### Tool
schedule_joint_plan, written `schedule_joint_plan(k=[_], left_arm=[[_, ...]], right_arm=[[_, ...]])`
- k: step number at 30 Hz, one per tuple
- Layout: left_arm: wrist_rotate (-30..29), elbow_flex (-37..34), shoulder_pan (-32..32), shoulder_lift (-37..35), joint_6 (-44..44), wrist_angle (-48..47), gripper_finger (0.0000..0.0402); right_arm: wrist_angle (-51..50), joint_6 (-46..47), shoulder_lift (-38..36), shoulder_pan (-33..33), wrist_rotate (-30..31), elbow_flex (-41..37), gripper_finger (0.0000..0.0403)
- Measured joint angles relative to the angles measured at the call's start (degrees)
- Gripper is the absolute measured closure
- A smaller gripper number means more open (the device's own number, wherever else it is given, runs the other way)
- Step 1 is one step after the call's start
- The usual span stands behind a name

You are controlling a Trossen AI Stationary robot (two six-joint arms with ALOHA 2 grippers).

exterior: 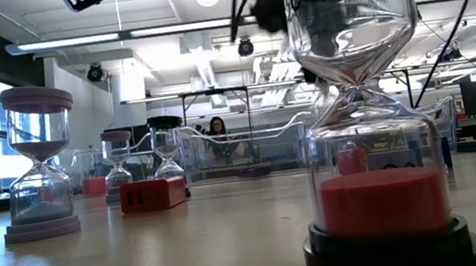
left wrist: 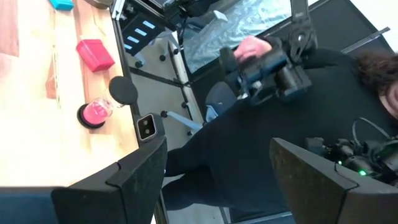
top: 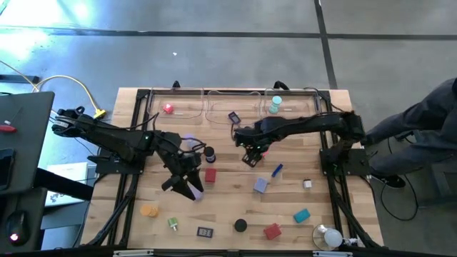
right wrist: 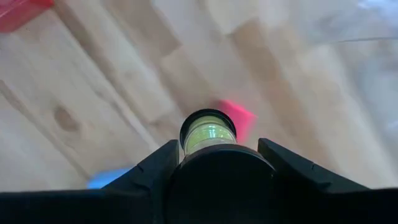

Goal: Pick & Place Office items
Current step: Put the top right black hourglass into the right transparent bin

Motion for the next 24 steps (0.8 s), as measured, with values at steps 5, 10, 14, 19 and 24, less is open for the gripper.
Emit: schedule_joint_plan(k=[5, 10, 14, 19, 24], left_arm=[[1.89, 0.03, 0.35, 0.00, 0.35, -0.15, 0.0124], [3.81, 0.03, 0.33, 0.02, 0.94, -0.24, 0.0124], [4.81, 0.03, 0.33, 0.00, 0.96, -0.41, 0.0124], [6.74, 0.03, 0.33, 0.00, 0.94, -0.48, 0.0124], [7.93, 0.03, 0.33, 0.00, 1.01, -0.88, 0.0124]], right_arm=[[-7.60, 3.29, -5.55, -1.08, 3.51, 0.58, 0.0212], [-15.07, 5.22, -11.93, -4.76, 8.00, 0.64, 0.0212], [-19.27, 6.09, -15.72, -9.52, 11.43, 0.56, 0.0212], [-21.36, 5.55, -20.44, -18.05, 13.77, 0.57, 0.0212], [-21.43, 1.43, -22.98, -28.44, 14.08, 0.56, 0.0212]])
